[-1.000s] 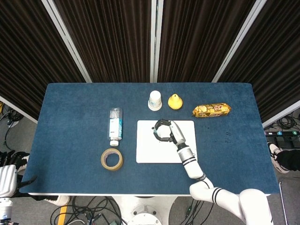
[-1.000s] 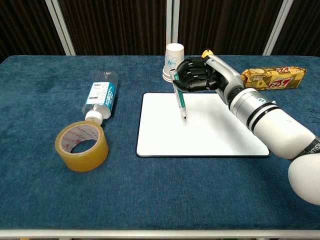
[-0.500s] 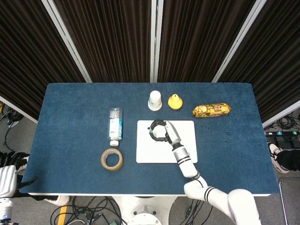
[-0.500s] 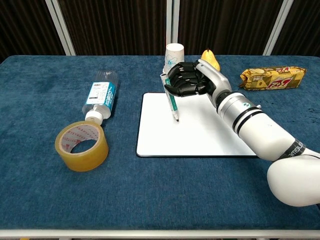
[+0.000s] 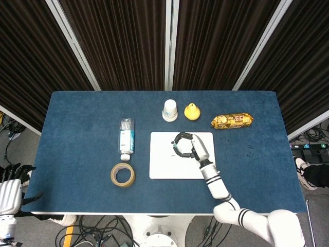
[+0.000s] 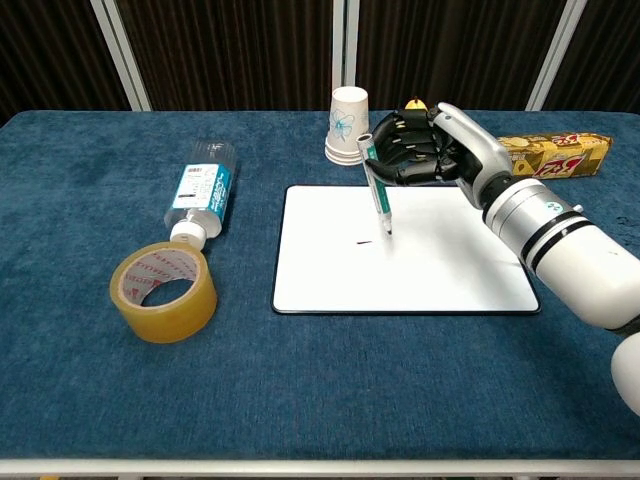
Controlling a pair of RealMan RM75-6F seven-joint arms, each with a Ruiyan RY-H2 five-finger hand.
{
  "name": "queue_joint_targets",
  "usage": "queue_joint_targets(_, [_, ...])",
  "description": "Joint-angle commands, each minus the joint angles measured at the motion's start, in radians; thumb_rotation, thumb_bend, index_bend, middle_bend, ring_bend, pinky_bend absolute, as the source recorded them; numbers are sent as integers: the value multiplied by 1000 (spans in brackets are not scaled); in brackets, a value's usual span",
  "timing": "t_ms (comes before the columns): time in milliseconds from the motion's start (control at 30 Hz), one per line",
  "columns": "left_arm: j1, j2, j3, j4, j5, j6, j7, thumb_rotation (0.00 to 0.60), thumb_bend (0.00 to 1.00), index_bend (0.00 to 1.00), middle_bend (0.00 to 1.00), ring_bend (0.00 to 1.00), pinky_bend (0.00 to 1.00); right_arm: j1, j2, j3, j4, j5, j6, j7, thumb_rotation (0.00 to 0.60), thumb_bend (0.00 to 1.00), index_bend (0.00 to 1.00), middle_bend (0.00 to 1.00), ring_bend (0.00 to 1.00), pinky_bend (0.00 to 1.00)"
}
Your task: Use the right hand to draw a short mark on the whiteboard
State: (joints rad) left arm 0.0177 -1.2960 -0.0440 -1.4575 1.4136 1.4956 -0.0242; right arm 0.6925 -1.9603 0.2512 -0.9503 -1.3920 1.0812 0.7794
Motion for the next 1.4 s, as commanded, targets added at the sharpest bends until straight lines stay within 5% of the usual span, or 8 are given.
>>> queue_joint_targets(33, [4, 1, 0, -1, -5, 2, 0, 600, 0, 272, 217, 93, 73, 3, 15, 1, -47, 4, -13, -44, 600, 663, 693, 610, 380, 291])
queue_joint_targets(400, [14, -3, 5, 15, -14, -1, -18, 600, 0, 272, 217, 93, 73, 36, -84, 15, 64, 18, -40, -32, 600, 663, 693, 610, 380, 291])
queue_joint_targets(933, [16, -7, 5, 22, -15, -3, -24, 600, 0, 272, 217, 93, 73, 30, -106, 0, 143, 7, -37, -24, 600, 665, 692, 610, 381, 290])
queue_joint_targets(1133, [5, -9, 3, 28, -5, -11, -27, 600, 0, 272, 217, 93, 73, -34, -27, 4, 59, 18, 24, -45, 600, 670, 692, 610, 380, 276])
queue_joint_targets(1400, [1, -4, 0, 13, 6, -1, -15, 600, 0, 272, 217, 93, 73, -73, 134, -3, -179, -14, 82, -163, 600, 662, 692, 606, 378, 223])
